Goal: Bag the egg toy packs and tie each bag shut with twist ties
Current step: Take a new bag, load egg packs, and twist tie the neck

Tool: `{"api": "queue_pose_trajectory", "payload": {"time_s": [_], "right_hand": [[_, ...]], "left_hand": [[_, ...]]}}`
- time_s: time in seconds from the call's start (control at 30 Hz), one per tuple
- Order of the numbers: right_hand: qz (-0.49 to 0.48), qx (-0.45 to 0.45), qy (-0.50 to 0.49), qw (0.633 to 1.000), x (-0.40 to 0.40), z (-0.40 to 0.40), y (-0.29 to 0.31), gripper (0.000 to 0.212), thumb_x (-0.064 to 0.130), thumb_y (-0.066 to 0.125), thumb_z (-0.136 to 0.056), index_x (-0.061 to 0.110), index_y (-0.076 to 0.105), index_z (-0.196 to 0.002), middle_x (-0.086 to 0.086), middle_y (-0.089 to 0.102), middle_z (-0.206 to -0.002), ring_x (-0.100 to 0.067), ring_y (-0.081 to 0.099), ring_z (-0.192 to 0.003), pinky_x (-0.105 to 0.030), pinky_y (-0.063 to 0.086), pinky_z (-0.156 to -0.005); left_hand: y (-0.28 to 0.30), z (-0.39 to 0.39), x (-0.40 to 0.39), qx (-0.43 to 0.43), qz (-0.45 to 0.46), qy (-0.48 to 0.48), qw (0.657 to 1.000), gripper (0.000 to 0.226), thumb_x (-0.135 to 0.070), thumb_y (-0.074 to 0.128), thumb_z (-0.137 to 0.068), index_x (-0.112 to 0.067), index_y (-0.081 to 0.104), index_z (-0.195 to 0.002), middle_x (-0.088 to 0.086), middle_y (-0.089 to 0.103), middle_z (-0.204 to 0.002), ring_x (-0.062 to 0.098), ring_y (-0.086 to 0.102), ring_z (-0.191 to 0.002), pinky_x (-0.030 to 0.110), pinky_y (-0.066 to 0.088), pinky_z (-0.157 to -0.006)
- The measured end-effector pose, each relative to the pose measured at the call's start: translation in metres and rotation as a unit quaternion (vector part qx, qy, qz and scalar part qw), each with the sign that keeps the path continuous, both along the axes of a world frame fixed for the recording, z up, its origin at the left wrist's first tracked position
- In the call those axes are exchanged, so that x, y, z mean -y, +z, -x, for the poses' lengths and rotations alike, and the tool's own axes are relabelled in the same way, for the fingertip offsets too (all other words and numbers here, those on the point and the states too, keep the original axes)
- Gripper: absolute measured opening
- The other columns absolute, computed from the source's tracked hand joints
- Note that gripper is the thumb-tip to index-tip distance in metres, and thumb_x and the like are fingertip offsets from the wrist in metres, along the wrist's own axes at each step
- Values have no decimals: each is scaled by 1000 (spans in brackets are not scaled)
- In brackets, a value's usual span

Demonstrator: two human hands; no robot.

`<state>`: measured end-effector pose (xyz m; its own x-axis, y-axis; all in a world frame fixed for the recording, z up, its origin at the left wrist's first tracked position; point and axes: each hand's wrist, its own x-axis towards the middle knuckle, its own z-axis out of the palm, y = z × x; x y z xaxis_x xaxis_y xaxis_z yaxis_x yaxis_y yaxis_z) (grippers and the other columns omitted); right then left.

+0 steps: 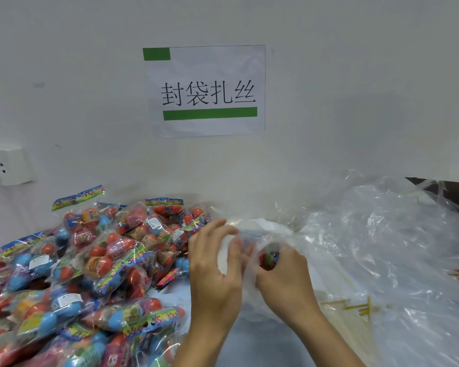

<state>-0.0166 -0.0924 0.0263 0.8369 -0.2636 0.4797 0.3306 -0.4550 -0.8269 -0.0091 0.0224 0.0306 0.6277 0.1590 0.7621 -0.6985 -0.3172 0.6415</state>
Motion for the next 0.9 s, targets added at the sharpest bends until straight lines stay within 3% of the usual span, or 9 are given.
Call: {"api": "queue_pose_trajectory", "payload": {"time_s": [0.1,0.2,0.37,0.43,0.53,0.67,0.73,0.8,0.9], "right_hand": [[-32,-35,61,997,3,5,6,28,48,78,-76,20,76,-74,-2,73,-66,-23,70,-64,-41,56,-61],[-36,-44,128,990,4,9,7,26,52,78,-73,29,78,-83,1,77,-75,-22,74,-73,-41,61,-70],[-20,-30,129,991,-1,8,4,17,34,80,-77,31,78,-94,9,78,-85,-10,74,-79,-35,61,-72],[-23,-27,98,995,-2,7,4,16,19,80,-81,30,78,-93,7,77,-83,-12,74,-77,-38,61,-70],[-75,-35,49,995,-1,6,9,13,31,83,-82,24,76,-90,5,77,-76,-11,74,-71,-30,59,-69],[-121,-87,-74,986,3,2,5,17,31,78,-86,15,70,-86,-1,73,-77,-20,69,-74,-35,54,-70],[-207,-89,-23,974,2,3,6,7,6,68,-90,9,73,-88,-13,75,-83,-27,69,-76,-38,54,-67],[-310,-90,56,945,2,5,8,32,-18,56,-80,3,77,-92,-27,73,-93,-33,69,-81,-36,48,-65],[-431,-118,113,887,4,7,11,39,-23,45,-86,-7,70,-111,-33,69,-109,-37,66,-86,-21,43,-48]], "left_hand": [[2,-2,-5,-62,44,24,997,38,-36,53,-101,-32,46,-137,-14,44,-142,4,33,-137,19,28,-109],[-1,-9,-11,-154,55,6,987,65,-47,56,-93,-34,29,-151,-19,31,-153,3,25,-143,30,25,-115],[-5,-15,-14,-177,121,-52,975,11,-27,59,-98,-27,65,-107,-6,70,-106,12,66,-96,32,55,-83],[-2,-12,-13,-151,148,-48,976,9,-27,57,-99,-31,62,-94,-10,68,-95,7,67,-86,24,54,-72],[2,-10,-12,-122,203,-40,971,16,-24,52,-102,-34,57,-90,-8,66,-93,-1,65,-79,14,53,-63],[1,-13,-12,-145,240,-53,958,11,-27,49,-103,-32,53,-94,-2,62,-105,16,65,-94,42,60,-82],[2,-11,-11,-155,241,-57,957,16,-27,47,-104,-36,51,-91,-1,61,-102,19,61,-92,52,57,-87],[4,-10,-11,-160,241,-55,956,22,-26,46,-104,-38,51,-86,1,60,-97,22,59,-90,55,54,-89],[6,-9,-10,-174,252,-62,950,8,-24,52,-102,-29,51,-96,7,60,-105,31,59,-103,52,50,-93]]}}
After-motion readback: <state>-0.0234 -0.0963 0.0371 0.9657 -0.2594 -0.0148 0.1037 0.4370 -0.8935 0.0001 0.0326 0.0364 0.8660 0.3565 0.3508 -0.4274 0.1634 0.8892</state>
